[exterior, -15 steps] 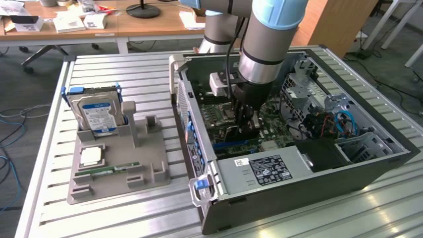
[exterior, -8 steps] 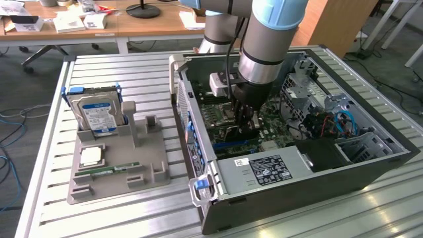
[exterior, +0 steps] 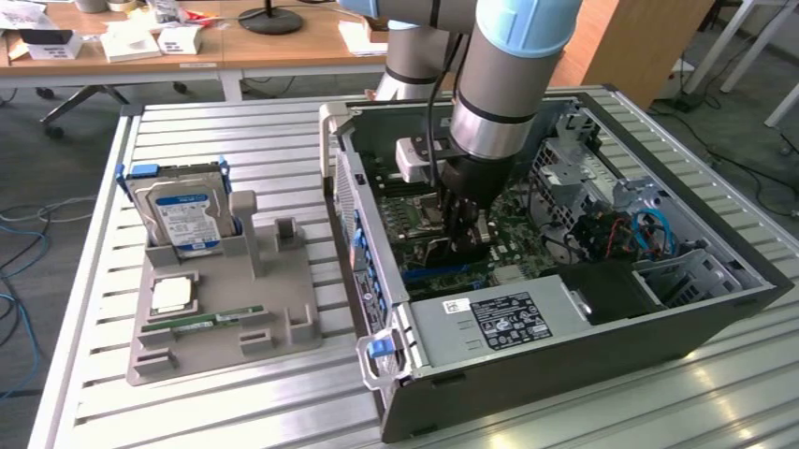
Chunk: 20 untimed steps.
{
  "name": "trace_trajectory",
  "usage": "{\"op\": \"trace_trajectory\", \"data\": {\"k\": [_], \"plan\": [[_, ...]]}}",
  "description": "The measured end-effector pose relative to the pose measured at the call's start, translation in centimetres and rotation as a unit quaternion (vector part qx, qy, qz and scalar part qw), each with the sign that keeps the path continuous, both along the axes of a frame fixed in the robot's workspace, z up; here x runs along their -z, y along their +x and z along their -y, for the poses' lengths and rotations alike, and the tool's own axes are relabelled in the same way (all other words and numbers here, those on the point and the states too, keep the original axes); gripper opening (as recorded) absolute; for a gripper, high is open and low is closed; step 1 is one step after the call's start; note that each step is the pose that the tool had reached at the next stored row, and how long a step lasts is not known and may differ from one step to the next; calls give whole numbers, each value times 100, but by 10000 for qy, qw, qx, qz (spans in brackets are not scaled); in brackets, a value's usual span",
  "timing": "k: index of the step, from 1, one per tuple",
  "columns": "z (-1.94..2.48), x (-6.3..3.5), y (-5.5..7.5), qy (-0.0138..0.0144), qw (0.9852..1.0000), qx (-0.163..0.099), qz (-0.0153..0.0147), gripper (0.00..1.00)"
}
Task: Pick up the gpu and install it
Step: 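Insert the gpu into the slot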
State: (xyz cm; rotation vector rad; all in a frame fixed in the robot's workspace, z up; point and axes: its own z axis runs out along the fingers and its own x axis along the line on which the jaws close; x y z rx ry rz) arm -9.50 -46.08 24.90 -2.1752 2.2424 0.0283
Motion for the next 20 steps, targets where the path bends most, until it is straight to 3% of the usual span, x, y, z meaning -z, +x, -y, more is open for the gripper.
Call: {"op": "trace_trajectory", "data": {"k": [20], "plan": [[0,11,0,1,10000,0,0,26]]}}
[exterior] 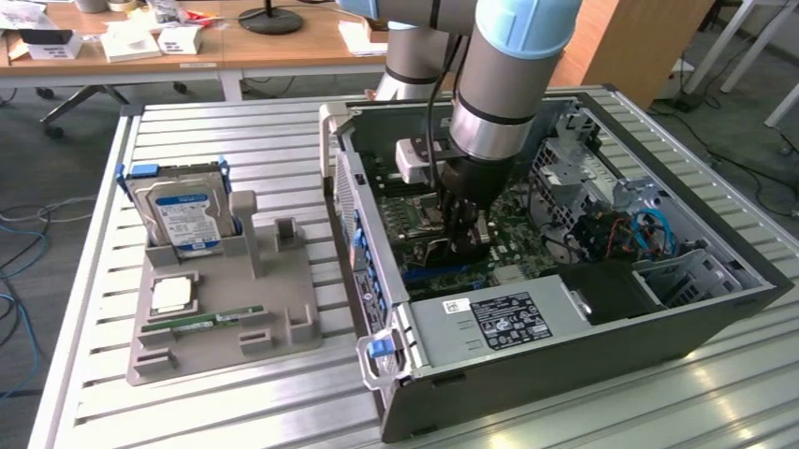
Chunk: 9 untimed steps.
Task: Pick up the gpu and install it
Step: 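Insert the gpu into the slot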
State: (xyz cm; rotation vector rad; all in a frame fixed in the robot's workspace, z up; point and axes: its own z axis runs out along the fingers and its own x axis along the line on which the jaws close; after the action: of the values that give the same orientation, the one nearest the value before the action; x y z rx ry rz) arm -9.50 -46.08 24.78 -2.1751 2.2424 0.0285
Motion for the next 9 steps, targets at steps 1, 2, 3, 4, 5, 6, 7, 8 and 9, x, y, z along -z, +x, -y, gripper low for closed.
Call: {"op": "trace_trajectory", "data": {"k": [1,2,3,4,5,6,7,8,9], "plan": [[0,0,0,-1,10000,0,0,27],[0,0,0,0,10000,0,0,27],[0,0,0,-1,10000,0,0,34],[0,0,0,-1,10000,0,0,34],[0,0,0,0,10000,0,0,34],[0,0,0,0,10000,0,0,34],[0,-2,0,-1,10000,0,0,34],[0,-12,0,-2,10000,0,-1,34],[0,-27,0,-1,10000,0,0,34]]}}
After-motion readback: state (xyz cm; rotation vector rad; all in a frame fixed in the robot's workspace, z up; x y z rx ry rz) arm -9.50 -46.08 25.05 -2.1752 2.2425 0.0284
